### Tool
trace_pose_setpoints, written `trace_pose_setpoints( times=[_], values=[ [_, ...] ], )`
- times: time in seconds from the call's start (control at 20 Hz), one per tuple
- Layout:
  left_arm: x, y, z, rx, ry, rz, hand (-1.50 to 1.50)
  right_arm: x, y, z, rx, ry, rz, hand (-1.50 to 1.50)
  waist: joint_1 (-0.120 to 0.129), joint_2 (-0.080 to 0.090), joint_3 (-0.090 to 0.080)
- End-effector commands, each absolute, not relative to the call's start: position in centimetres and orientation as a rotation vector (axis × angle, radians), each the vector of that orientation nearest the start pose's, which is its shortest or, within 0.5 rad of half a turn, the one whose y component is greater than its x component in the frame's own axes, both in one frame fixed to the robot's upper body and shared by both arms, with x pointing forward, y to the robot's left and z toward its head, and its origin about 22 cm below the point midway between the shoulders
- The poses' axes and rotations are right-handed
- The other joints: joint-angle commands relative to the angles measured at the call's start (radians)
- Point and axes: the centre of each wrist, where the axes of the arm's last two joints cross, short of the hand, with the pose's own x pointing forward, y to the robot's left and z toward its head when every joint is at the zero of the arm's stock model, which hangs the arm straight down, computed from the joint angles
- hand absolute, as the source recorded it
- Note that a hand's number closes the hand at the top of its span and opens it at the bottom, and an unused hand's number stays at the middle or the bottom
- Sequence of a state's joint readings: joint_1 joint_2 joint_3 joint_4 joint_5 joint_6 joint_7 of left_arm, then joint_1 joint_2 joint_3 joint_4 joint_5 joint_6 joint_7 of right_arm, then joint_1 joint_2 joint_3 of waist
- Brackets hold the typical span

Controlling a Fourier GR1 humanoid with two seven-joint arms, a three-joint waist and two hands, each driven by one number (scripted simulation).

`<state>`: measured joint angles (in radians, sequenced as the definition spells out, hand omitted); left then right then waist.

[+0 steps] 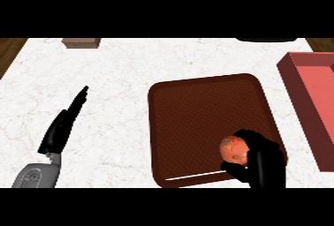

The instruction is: Pick the squash from the tray and place it in the cardboard box

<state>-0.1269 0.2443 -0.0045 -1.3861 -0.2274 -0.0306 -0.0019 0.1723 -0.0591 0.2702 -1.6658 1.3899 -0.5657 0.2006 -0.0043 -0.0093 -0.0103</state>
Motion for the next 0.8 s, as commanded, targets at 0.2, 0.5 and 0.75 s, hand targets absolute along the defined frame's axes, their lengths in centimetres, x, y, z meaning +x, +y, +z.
trace_pose_setpoints(
  times=[0.2, 0.5, 0.75],
  values=[
    [26.8, 29.2, 0.0, 0.323, -1.470, -0.419, 0.00, 19.5, -22.8, 2.8, -1.062, -1.423, 1.352, 1.50, 0.010, 0.007, 0.007],
    [26.5, 27.8, -0.4, 0.323, -1.473, -0.414, 0.00, 19.0, -25.9, 13.9, -1.212, -1.476, 1.252, 1.50, -0.003, 0.006, 0.010],
    [27.2, 28.0, -0.6, 0.326, -1.460, -0.412, 0.00, 16.7, -27.6, 19.3, -1.356, -1.461, 1.087, 1.50, -0.013, 0.005, 0.009]
  ],
)
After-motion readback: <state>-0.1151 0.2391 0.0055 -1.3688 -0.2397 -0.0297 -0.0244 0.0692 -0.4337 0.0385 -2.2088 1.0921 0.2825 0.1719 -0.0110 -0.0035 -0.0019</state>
